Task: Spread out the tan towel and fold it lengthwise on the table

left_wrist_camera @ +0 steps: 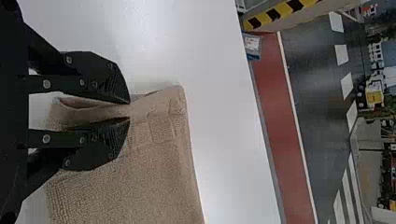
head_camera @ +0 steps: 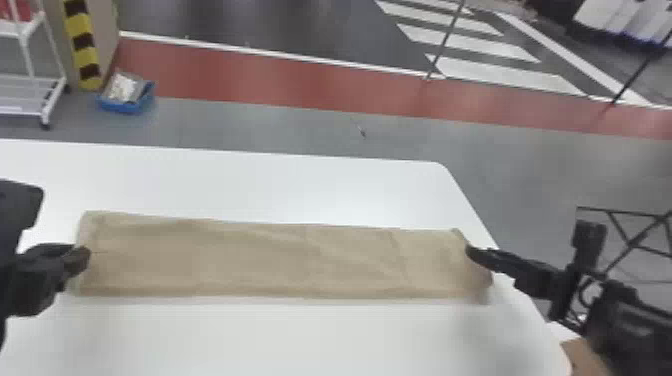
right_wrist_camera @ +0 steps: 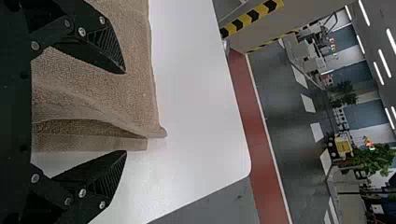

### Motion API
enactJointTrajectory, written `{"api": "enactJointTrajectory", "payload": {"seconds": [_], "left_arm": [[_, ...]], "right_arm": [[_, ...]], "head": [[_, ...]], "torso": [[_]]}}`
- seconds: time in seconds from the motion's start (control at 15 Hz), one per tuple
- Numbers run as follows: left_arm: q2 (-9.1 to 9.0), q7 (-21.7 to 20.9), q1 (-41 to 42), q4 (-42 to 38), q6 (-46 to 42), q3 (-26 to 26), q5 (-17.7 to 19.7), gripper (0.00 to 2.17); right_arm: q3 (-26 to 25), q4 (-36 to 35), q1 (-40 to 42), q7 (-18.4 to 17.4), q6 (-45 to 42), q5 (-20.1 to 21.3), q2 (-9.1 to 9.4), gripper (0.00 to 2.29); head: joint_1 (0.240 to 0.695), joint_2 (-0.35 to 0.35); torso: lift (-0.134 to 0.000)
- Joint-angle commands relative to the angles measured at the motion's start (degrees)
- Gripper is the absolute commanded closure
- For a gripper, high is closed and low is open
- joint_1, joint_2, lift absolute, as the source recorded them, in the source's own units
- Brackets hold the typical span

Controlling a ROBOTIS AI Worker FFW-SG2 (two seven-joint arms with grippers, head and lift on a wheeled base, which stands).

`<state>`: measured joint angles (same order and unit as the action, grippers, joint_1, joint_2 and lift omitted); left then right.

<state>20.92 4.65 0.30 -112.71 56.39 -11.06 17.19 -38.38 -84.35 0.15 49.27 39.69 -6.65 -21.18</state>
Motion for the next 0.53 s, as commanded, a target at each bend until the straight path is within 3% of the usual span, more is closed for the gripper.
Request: {"api": "enactJointTrajectory", "payload": {"seconds": [0.0,0.27,0.4,0.47], "left_arm": [[-0.01,0.00,0.32,-0.40,-0.01,-0.01,0.13,1.29],[0.17,-0.26,0.58,-1.46,1.58,0.16,1.62,1.36],[0.08,-0.70,1.55,-2.25,3.33,1.57,1.71,1.36],[0.08,-0.61,1.55,-2.69,3.33,1.66,2.24,1.36]], "right_arm": [[-0.03,-0.20,0.20,0.12,0.00,0.06,0.00,0.33],[-0.03,-0.46,0.12,2.50,1.76,0.50,-0.35,0.73],[-0.03,-0.82,0.12,3.82,2.29,0.58,-0.44,0.80],[-0.11,-1.17,0.12,3.99,2.64,0.58,-0.44,1.03]], "head": [[0.695,-0.347],[0.695,-0.350],[0.695,-0.350],[0.695,-0.350]], "torso": [[-0.124],[-0.124],[-0.124],[-0.124]]}}
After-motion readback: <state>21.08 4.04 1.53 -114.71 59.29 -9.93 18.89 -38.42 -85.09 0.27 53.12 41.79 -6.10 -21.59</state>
